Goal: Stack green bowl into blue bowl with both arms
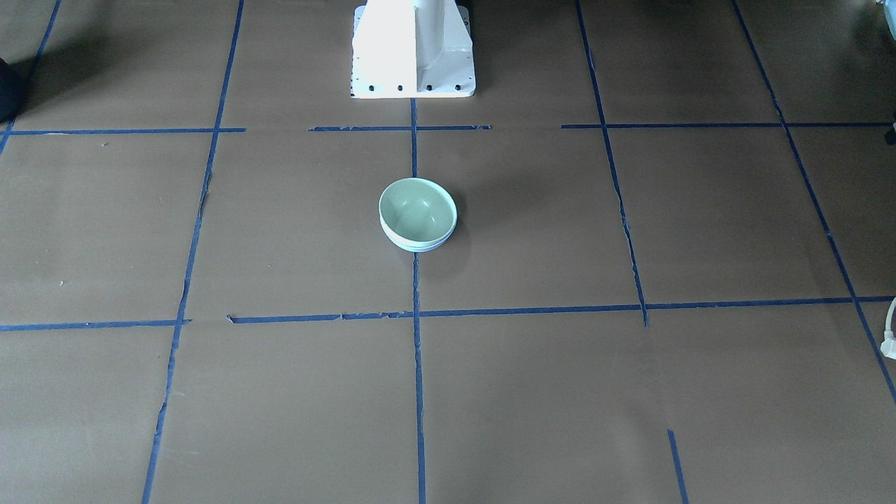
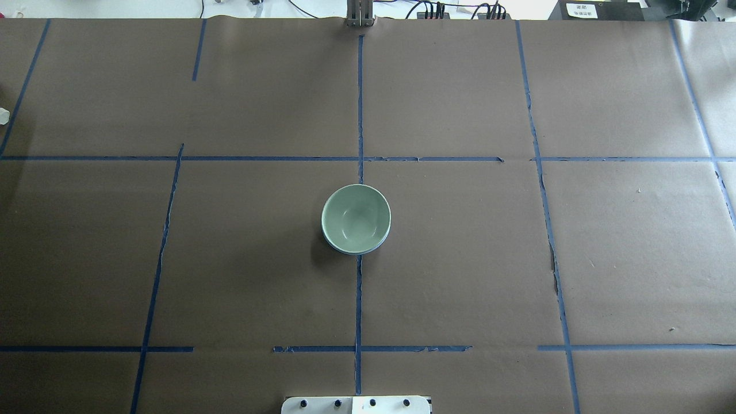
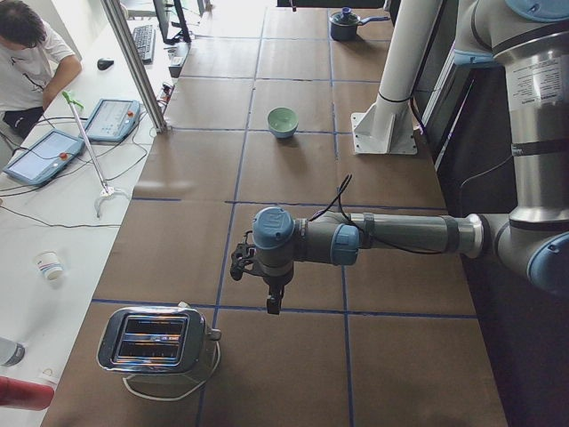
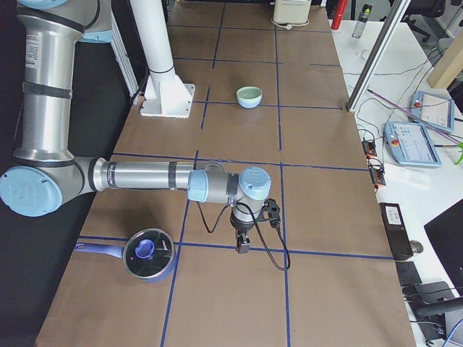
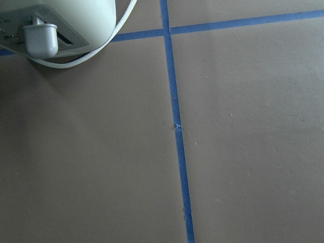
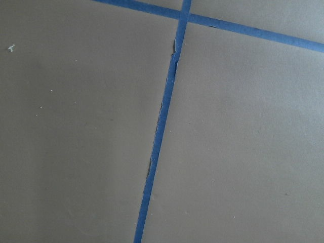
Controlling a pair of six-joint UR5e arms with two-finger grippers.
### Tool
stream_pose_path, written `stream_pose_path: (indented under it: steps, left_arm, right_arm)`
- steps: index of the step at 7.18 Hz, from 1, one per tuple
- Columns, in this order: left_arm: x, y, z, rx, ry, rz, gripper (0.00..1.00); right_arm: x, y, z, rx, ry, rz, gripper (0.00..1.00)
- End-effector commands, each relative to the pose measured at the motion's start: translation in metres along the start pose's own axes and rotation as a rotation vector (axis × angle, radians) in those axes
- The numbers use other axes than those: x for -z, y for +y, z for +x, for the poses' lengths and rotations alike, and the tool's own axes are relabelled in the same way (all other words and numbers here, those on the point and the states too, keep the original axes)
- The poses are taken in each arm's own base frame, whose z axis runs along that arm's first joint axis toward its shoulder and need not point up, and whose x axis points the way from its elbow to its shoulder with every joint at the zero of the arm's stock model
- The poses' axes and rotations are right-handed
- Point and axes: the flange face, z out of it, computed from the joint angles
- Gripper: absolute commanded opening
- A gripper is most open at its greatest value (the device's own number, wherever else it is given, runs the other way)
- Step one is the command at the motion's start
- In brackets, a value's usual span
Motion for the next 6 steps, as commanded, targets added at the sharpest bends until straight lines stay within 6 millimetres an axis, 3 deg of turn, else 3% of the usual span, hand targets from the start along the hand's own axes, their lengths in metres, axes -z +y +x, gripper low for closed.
stream_pose_path:
  steps: [1, 6]
  left_arm:
    - [-0.002, 0.0, -0.002, 0.003, 0.0, -0.004, 1.0]
    - [-0.005, 0.011, -0.006, 0.017, -0.003, -0.013, 1.0]
  right_arm:
    - [-0.002, -0.001, 0.0, -0.001, -0.007, -0.001, 1.0]
    - [-0.01, 0.002, 0.004, -0.019, -0.048, -0.012, 1.0]
